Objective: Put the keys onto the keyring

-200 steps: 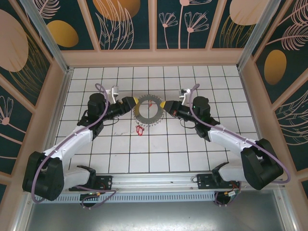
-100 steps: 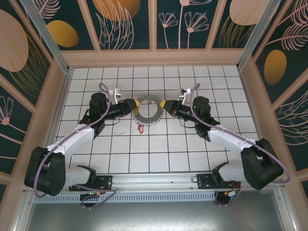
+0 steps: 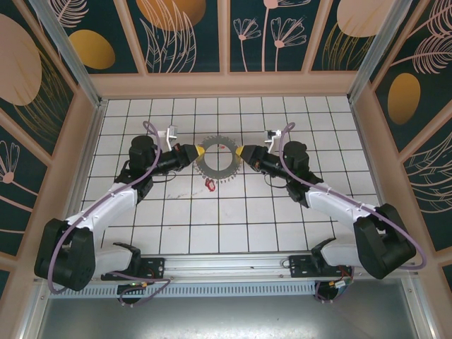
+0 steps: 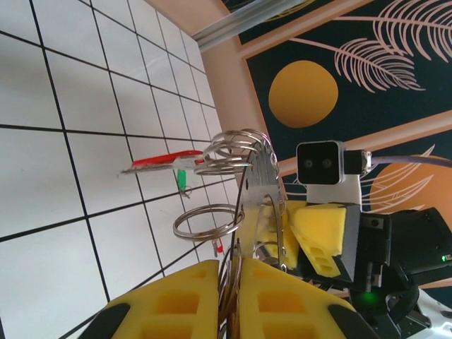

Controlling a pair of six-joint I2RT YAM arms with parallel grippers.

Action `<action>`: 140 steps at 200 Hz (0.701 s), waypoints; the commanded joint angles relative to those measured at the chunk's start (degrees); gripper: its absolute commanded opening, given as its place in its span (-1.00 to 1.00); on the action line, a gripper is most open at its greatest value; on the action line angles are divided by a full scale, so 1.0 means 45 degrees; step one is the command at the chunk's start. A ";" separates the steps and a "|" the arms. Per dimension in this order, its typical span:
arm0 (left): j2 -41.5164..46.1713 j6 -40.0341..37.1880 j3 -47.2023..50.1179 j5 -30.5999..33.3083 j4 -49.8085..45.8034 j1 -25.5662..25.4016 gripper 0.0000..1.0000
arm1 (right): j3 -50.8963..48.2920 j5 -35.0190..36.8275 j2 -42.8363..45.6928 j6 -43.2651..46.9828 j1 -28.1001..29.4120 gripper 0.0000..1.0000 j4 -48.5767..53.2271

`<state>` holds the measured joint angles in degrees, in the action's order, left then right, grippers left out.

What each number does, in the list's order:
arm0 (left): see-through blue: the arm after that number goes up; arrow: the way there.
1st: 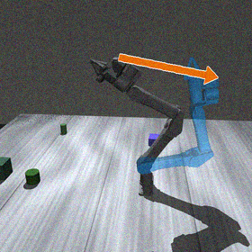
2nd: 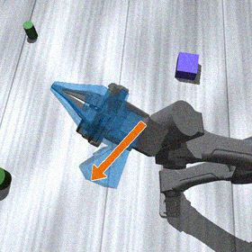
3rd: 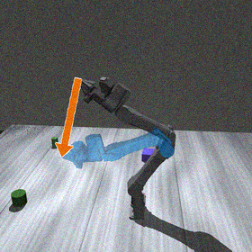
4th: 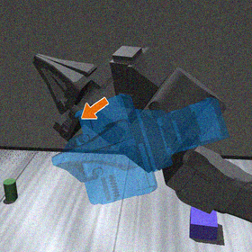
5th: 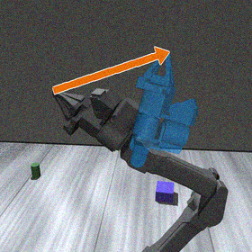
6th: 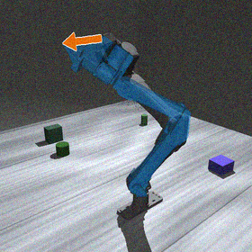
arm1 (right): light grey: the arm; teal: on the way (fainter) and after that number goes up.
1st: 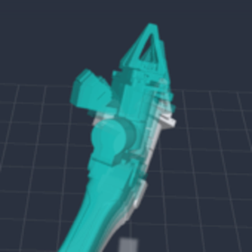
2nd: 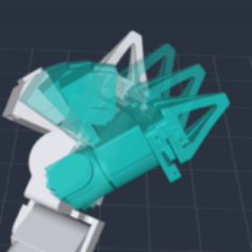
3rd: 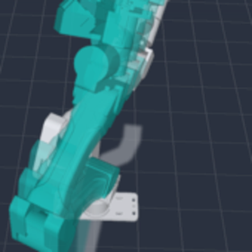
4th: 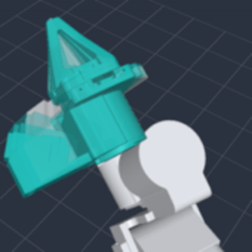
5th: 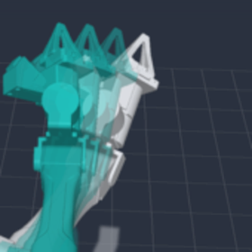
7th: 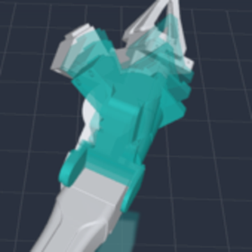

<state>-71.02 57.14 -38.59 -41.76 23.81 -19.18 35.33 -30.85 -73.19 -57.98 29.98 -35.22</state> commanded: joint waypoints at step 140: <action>0.2090 0.0680 0.0287 0.1667 0.5510 -0.0035 -1.00 | 0.0235 0.7110 0.5795 0.6657 -0.0059 -0.08 0.5292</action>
<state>-63.24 60.29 -37.30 -35.70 41.82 -19.18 37.76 0.40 -48.93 -36.16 29.26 -10.50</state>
